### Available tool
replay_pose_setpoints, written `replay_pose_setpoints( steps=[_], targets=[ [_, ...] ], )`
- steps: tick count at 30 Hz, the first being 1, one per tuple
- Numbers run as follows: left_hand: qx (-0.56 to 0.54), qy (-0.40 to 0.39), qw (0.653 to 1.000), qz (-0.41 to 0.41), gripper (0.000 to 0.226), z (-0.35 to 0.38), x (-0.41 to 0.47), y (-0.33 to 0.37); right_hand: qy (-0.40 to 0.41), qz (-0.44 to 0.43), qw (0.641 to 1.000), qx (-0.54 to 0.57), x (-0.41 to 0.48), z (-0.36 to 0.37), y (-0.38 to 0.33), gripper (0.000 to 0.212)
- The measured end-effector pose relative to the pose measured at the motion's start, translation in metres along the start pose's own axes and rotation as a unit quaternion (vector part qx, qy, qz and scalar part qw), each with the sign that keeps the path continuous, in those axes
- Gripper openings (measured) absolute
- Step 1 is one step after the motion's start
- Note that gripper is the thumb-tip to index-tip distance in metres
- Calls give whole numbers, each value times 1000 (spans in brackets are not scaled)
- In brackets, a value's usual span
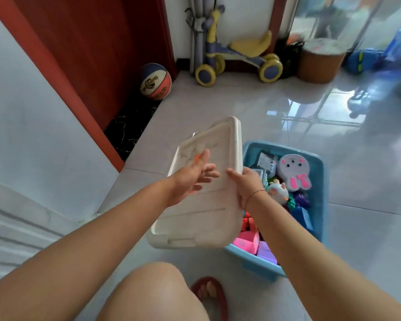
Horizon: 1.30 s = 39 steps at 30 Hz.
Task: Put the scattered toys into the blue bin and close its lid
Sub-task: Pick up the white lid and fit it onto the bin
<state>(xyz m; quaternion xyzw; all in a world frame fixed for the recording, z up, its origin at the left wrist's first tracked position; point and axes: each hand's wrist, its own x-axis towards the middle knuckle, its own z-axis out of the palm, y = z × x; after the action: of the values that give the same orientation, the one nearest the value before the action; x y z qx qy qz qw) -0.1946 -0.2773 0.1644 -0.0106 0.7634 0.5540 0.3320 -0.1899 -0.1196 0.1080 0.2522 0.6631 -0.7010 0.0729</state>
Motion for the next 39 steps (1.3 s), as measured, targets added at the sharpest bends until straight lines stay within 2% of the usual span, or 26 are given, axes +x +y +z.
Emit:
replay_pose_setpoints(
  steps=[2,6,8,12,16,18,20,25,28,31,33,35,37,39],
  targets=[
    [51,12,999,-6,75,9,5,9,35,-19,999,3,-5,-42,6,29],
    [118,31,990,-66,97,21,20,10,67,-33,996,37,-23,-128,26,35],
    [132,40,985,-102,89,30,29,10,90,-42,994,37,-27,-161,37,42],
    [171,60,974,-138,76,50,53,-6,207,-41,976,-59,-25,-202,58,20],
    [184,122,958,-184,72,96,69,-54,214,70,957,-182,-17,-209,95,45],
    [213,194,944,-158,58,117,66,-74,194,62,966,-161,-16,-206,106,46],
    [254,234,929,-131,52,124,63,-84,192,46,969,-146,-19,-203,107,44],
    [270,231,924,-139,61,114,72,-85,244,64,962,-103,-33,-191,108,43],
    [312,268,895,-174,70,107,69,-83,316,91,943,-40,-59,-168,116,45],
    [253,332,886,-201,85,107,55,-86,418,149,894,58,-91,-126,125,49],
    [159,342,897,-230,97,112,48,-92,437,223,860,137,-107,-95,125,53],
    [28,331,909,-253,103,117,45,-103,391,297,849,192,-119,-70,129,59],
    [-71,301,914,-265,99,117,40,-112,309,330,872,190,-130,-57,140,64],
    [-103,247,930,-251,102,111,41,-120,267,340,888,155,-140,-64,155,66]
  ],
)
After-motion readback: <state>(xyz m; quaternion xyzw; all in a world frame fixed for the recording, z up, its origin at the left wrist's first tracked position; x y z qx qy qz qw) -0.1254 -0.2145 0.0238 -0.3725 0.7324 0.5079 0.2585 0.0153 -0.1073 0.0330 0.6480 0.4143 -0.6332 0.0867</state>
